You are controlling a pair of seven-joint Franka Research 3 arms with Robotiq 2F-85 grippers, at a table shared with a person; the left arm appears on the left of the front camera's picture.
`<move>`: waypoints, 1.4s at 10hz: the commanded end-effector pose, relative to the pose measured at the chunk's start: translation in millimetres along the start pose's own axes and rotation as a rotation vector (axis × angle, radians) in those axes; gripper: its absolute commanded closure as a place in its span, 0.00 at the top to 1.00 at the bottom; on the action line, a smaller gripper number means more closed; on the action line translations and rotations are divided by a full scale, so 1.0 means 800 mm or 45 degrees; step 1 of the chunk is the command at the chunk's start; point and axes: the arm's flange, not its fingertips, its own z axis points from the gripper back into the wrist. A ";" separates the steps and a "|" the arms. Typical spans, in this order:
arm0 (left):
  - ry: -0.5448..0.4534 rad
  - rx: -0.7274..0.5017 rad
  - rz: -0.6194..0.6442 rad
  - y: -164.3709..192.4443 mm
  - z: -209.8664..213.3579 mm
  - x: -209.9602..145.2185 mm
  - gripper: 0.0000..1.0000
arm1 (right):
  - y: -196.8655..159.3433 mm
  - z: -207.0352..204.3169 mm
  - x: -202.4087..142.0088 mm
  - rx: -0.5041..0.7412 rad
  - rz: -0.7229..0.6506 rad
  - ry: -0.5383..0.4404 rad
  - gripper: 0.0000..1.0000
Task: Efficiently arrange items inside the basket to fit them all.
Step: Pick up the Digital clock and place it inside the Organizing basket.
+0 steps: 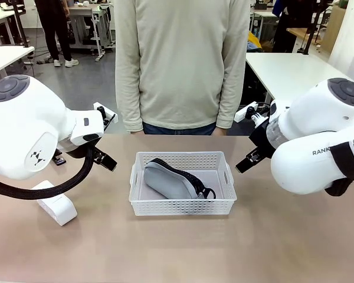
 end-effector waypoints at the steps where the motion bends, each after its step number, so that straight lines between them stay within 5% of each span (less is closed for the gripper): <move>1: 0.000 0.000 0.000 0.000 0.000 0.000 1.00 | -0.002 0.008 -0.006 0.026 0.025 0.079 1.00; 2: 0.051 -0.202 -0.028 0.007 0.022 -0.003 1.00 | -0.004 0.025 -0.021 0.186 0.027 0.232 1.00; 3: 0.108 -0.304 0.014 0.017 0.051 -0.010 1.00 | -0.012 0.052 -0.034 0.264 -0.077 0.238 1.00; 4: 0.191 -0.345 0.113 0.035 0.082 -0.017 1.00 | -0.024 0.090 -0.045 0.286 -0.233 0.186 1.00; 5: 0.137 -0.473 0.199 0.060 0.115 -0.028 1.00 | -0.040 0.130 -0.058 0.295 -0.421 0.096 1.00; 7: -0.148 -0.589 0.420 0.119 0.191 -0.081 1.00 | -0.082 0.209 -0.114 0.521 -0.685 -0.079 1.00; 8: -0.346 -0.646 0.568 0.155 0.225 -0.122 1.00 | -0.124 0.239 -0.157 0.564 -0.955 -0.209 1.00; 9: -0.551 -0.618 0.837 0.200 0.244 -0.168 1.00 | -0.163 0.261 -0.217 0.634 -1.166 -0.376 1.00; 11: -0.647 -0.576 1.215 0.259 0.224 -0.257 1.00 | -0.217 0.273 -0.354 0.818 -1.537 -0.718 1.00; 12: -0.691 -0.679 1.322 0.279 0.211 -0.291 1.00 | -0.231 0.265 -0.410 0.895 -1.738 -0.862 1.00; 14: -0.720 -0.633 1.431 0.286 0.204 -0.308 1.00 | -0.228 0.248 -0.451 0.876 -1.937 -0.956 1.00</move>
